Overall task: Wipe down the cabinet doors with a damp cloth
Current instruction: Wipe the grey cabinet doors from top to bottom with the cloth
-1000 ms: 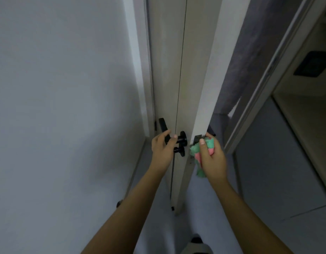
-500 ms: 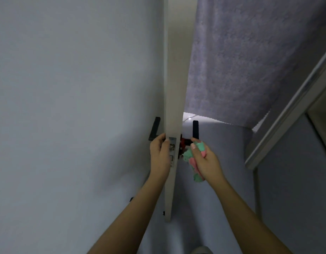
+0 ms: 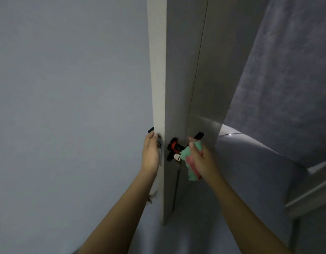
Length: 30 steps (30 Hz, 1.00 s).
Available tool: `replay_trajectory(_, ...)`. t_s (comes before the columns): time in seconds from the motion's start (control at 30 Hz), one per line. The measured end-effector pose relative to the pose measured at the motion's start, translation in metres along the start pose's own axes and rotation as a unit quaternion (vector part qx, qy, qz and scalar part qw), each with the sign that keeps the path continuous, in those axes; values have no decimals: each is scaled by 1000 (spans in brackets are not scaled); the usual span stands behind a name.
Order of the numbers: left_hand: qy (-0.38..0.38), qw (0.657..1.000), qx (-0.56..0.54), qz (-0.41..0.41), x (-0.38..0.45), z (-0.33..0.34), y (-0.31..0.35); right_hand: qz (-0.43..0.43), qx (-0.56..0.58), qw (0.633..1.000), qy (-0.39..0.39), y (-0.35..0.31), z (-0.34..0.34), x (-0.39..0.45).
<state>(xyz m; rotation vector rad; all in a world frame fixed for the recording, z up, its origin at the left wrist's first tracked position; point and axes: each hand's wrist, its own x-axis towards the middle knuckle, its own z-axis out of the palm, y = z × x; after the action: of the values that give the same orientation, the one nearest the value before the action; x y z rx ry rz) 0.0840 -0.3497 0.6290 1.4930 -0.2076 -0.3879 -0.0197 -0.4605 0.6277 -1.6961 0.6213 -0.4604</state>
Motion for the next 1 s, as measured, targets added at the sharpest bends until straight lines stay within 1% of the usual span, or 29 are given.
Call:
replay_trajectory(0.03,25,1000,-2,-5,0,0,2,-3,2,1000,-25,-1,-1,7)
replay_trajectory(0.1,56,998,-12,-5,-5,-2,10,0,1,999,-34,-2,-1,11)
replay_trajectory(0.17,138,990,-10,27,-17,3,12,9,20,998,-58,-3,-3,17)
replay_trajectory(0.2,160,986,1,50,-23,6,13,17,37,997,-69,-5,-4,19)
replay_trajectory(0.23,159,985,3,63,-29,10,13,25,58,995,-80,-7,-5,21)
replay_trajectory(0.27,143,988,2,66,-36,16,14,31,80,992,-95,-8,-7,23)
replay_trajectory(0.37,30,999,14,27,-48,34,15,40,125,982,-137,-12,-12,29)
replay_trajectory(0.43,-19,1000,13,21,-53,46,18,52,154,973,-165,-16,-17,33)
replay_trajectory(0.5,-32,999,-6,17,-54,55,18,62,179,963,-192,-16,-24,40)
replay_trajectory(0.57,-22,999,-12,27,-53,62,19,59,187,959,-206,-18,-31,43)
replay_trajectory(0.73,26,997,-13,68,-51,81,32,19,133,974,-185,-18,-51,48)
replay_trajectory(0.83,59,993,5,100,-44,88,43,-11,98,984,-148,-21,-64,50)
replay_trajectory(0.9,66,988,32,134,-37,93,56,-34,50,990,-131,-29,-72,53)
replay_trajectory(1.0,52,977,84,189,-22,99,82,-72,-10,994,-85,-41,-82,66)
